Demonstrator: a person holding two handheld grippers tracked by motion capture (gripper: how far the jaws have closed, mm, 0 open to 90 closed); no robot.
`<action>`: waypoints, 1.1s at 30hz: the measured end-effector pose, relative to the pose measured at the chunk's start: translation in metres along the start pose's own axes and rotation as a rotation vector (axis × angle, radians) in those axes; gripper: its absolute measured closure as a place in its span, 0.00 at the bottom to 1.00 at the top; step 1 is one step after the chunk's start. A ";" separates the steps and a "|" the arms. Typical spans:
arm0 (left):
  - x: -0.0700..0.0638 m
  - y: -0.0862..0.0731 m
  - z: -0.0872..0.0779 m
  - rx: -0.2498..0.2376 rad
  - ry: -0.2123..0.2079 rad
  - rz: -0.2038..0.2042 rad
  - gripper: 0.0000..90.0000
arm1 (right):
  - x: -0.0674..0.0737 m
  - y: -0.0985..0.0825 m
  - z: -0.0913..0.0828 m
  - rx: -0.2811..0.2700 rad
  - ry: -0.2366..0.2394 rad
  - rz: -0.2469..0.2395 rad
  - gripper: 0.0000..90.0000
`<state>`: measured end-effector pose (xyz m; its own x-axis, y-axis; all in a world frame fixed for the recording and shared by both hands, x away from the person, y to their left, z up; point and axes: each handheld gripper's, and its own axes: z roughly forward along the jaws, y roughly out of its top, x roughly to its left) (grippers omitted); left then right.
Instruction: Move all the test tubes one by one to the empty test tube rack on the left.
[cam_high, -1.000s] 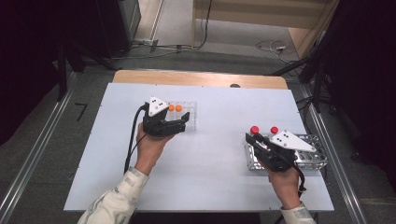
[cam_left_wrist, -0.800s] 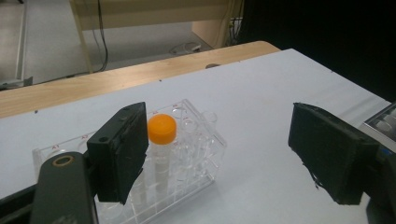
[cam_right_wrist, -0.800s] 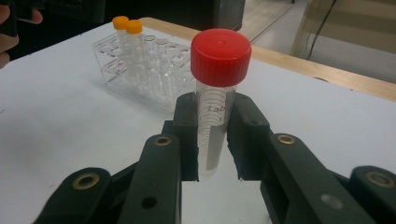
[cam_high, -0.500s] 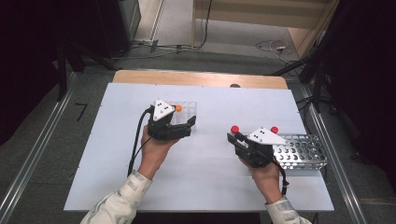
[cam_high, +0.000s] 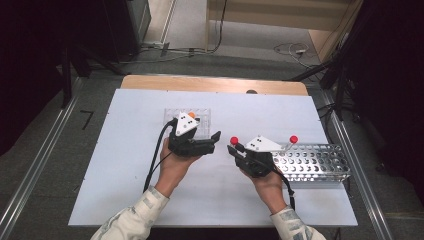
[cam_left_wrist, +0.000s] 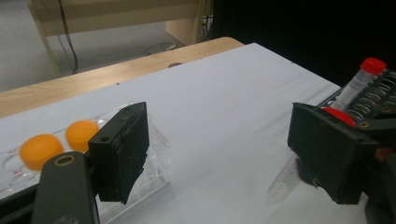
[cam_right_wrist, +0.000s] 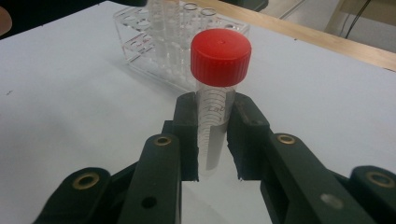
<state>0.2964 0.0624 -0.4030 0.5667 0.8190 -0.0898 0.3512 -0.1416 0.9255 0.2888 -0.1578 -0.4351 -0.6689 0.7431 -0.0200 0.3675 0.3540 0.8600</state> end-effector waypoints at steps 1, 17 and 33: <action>-0.002 0.000 0.001 -0.003 -0.009 -0.002 0.23 | 0.002 0.000 0.003 0.004 0.004 0.004 0.79; -0.024 -0.012 0.012 0.062 -0.171 0.098 0.66 | 0.015 0.002 0.011 0.018 0.047 -0.014 0.79; -0.015 -0.009 0.004 0.043 -0.161 0.089 0.78 | 0.016 0.001 0.005 0.023 0.086 -0.021 0.56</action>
<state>0.2872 0.0491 -0.4110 0.7081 0.7028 -0.0689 0.3238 -0.2364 0.9161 0.2819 -0.1422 -0.4370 -0.7293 0.6841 0.0074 0.3675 0.3826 0.8477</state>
